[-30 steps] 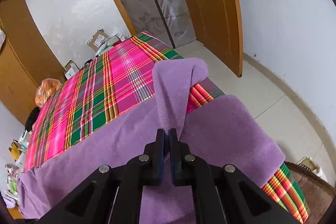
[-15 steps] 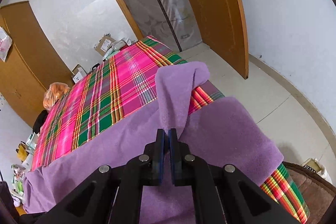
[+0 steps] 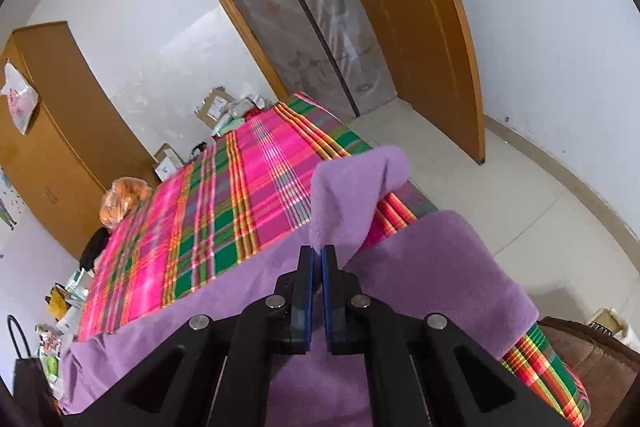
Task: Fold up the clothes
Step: 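Grasp the lavender garment corner with the right gripper and lift it, then carry the raised garment corner with the right gripper across the garment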
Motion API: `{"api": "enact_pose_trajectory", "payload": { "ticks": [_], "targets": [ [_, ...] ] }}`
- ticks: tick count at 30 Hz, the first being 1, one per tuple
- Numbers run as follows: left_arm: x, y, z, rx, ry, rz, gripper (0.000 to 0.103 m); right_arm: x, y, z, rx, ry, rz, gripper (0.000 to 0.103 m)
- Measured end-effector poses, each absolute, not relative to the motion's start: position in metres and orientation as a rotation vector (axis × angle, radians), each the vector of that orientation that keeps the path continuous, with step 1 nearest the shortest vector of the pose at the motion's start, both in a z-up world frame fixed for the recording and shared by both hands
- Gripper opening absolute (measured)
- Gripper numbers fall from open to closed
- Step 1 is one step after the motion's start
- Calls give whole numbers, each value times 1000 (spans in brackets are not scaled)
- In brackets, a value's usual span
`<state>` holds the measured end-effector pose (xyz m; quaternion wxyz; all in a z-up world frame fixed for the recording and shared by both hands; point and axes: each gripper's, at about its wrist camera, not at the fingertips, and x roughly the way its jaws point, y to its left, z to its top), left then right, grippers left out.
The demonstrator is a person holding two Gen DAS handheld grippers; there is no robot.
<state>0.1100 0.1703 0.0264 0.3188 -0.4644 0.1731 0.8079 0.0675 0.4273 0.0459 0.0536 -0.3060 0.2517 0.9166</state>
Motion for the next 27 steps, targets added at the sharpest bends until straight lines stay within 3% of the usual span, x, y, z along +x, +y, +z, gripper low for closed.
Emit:
{"api": "enact_pose_trajectory", "payload": {
  "ticks": [5, 7, 11, 16, 17, 19, 23, 25, 27],
  "targets": [
    [103, 162, 27, -1225, 390, 2108, 35, 77, 438, 38, -940, 795, 2745, 3],
    [100, 157, 29, -1234, 349, 2111, 13, 80, 444, 33, -944, 805, 2725, 2],
    [98, 151, 31, -1235, 281, 2094, 7, 81, 452, 22, -988, 793, 2704, 1],
    [97, 150, 33, -1233, 236, 2090, 7, 72, 444, 25, -997, 588, 2735, 7],
    [96, 150, 33, -1232, 229, 2090, 7, 68, 441, 26, -1001, 548, 2746, 12],
    [96, 150, 34, -1232, 223, 2090, 7, 62, 436, 28, -1007, 467, 2768, 39],
    [97, 151, 33, -1251, 198, 2043, 9, 39, 428, 18, -1111, 343, 2781, 41],
    [100, 153, 34, -1239, 210, 2031, 25, 29, 427, 13, -1155, 305, 2775, 41],
    [102, 156, 34, -1225, 233, 2031, 27, 24, 428, 10, -1172, 305, 2760, 41]
  ]
}}
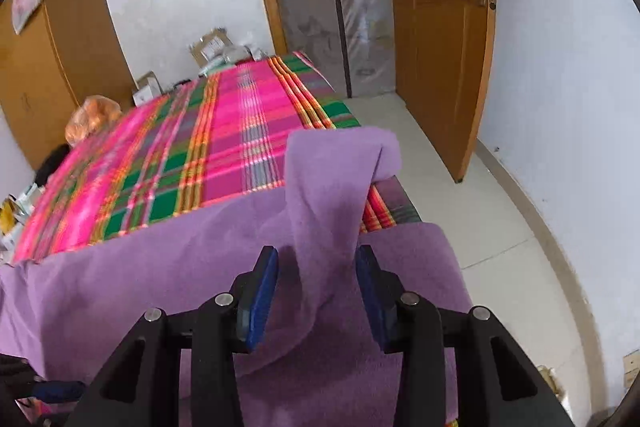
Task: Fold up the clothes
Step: 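Carry the raised garment corner with the right gripper across the garment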
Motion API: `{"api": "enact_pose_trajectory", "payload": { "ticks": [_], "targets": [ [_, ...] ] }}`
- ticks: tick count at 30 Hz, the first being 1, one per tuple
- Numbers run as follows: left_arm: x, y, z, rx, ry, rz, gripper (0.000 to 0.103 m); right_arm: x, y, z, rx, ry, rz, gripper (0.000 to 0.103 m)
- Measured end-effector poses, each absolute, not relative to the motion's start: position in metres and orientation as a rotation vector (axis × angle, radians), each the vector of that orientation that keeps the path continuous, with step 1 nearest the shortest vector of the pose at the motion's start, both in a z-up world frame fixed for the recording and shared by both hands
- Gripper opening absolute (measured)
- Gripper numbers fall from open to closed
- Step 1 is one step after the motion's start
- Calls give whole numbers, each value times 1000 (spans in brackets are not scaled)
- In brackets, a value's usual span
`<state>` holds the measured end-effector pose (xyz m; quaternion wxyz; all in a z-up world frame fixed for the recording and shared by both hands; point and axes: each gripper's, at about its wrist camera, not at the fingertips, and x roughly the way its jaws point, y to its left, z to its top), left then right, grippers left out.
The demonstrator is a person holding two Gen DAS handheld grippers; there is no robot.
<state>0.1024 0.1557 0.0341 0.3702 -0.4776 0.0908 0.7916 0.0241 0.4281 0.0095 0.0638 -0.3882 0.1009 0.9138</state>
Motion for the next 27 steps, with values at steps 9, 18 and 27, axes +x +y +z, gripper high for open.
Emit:
{"api": "enact_pose_trajectory", "payload": {
  "ticks": [9, 18, 27],
  "targets": [
    [109, 170, 28, -1211, 414, 2070, 28, 18, 435, 11, -1134, 343, 2732, 8],
    [104, 166, 29, -1191, 403, 2093, 5, 25, 438, 26, -1061, 424, 2767, 7],
    [103, 138, 64, -1104, 186, 2092, 3, 48, 440, 61, -862, 429, 2820, 7]
  ]
}}
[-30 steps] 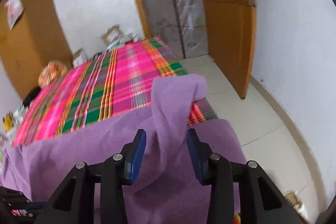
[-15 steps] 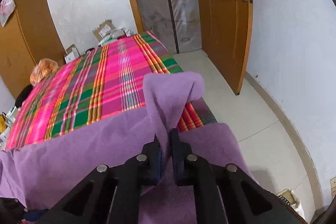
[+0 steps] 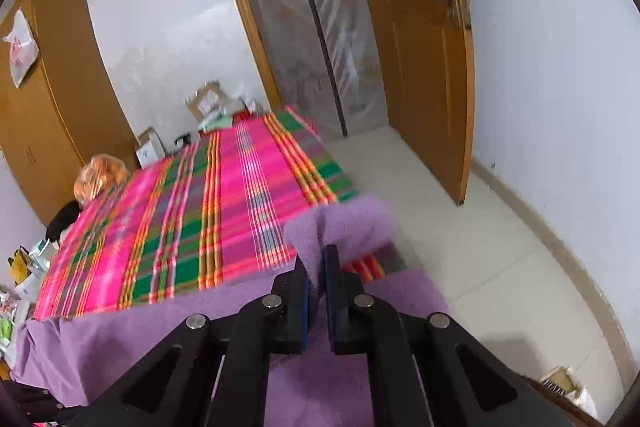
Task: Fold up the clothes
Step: 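Carry the raised garment corner with the right gripper across the garment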
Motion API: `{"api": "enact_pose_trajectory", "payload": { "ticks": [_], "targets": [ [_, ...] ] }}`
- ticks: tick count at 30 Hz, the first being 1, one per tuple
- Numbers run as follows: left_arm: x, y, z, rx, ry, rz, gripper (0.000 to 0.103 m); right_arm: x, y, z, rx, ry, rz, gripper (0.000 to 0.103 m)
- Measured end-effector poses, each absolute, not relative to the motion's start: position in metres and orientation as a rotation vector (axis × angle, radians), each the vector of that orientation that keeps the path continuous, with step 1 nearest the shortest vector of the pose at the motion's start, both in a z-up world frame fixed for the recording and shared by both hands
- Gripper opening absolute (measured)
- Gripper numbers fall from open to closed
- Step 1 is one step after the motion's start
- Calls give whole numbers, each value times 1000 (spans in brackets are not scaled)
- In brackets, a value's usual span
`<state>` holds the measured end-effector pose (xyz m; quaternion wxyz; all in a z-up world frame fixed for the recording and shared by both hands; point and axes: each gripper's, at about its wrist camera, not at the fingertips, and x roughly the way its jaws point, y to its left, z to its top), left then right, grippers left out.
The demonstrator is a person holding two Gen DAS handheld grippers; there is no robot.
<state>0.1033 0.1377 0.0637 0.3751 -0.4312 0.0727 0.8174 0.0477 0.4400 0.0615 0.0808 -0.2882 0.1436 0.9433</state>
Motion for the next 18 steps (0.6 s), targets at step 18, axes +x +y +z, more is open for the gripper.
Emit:
{"api": "enact_pose_trajectory", "payload": {
  "ticks": [18],
  "targets": [
    [125, 153, 34, -1205, 221, 1939, 3, 112, 482, 13, -896, 565, 2648, 7]
  ]
}}
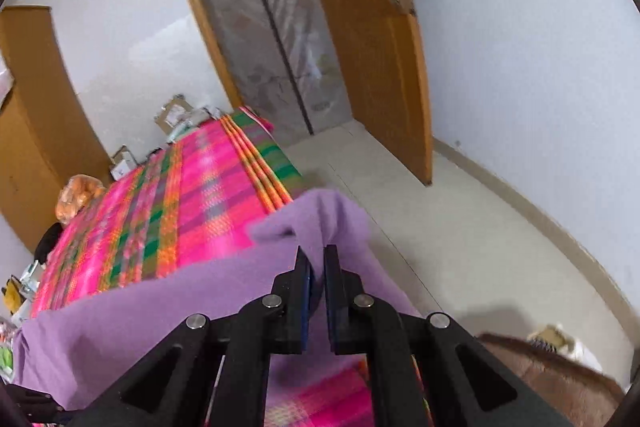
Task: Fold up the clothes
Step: 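Carry the raised garment corner with the right gripper across the garment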
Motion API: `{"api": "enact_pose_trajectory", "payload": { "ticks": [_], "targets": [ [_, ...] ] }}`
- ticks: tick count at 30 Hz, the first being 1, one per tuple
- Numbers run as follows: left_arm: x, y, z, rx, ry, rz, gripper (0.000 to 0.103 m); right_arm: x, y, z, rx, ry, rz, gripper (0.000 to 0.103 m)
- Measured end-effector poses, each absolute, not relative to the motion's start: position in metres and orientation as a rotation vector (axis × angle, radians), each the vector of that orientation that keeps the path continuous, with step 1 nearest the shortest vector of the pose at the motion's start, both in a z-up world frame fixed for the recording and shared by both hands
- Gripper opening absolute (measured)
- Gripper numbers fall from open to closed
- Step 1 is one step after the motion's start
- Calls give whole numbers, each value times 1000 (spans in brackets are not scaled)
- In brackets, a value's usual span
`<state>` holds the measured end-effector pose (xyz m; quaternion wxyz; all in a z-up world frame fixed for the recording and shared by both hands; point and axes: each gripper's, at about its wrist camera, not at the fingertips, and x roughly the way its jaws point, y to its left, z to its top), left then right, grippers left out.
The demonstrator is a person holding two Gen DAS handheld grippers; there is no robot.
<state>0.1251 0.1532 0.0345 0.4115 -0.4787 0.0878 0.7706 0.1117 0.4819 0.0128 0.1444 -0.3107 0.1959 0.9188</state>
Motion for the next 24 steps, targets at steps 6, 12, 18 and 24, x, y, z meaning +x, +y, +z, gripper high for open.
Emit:
{"api": "enact_pose_trajectory", "payload": {
  "ticks": [6, 12, 18, 24],
  "targets": [
    [128, 156, 28, -1236, 235, 1912, 3, 124, 503, -13, -958, 689, 2587, 12],
    [123, 154, 19, -1285, 165, 1885, 3, 119, 492, -1, -963, 530, 2596, 14],
    [121, 151, 16, -1305, 137, 1868, 4, 111, 465, 18, -937, 243, 2594, 26],
    [120, 151, 16, -1307, 137, 1862, 4, 115, 439, 32, -891, -13, 2606, 32]
  ]
}}
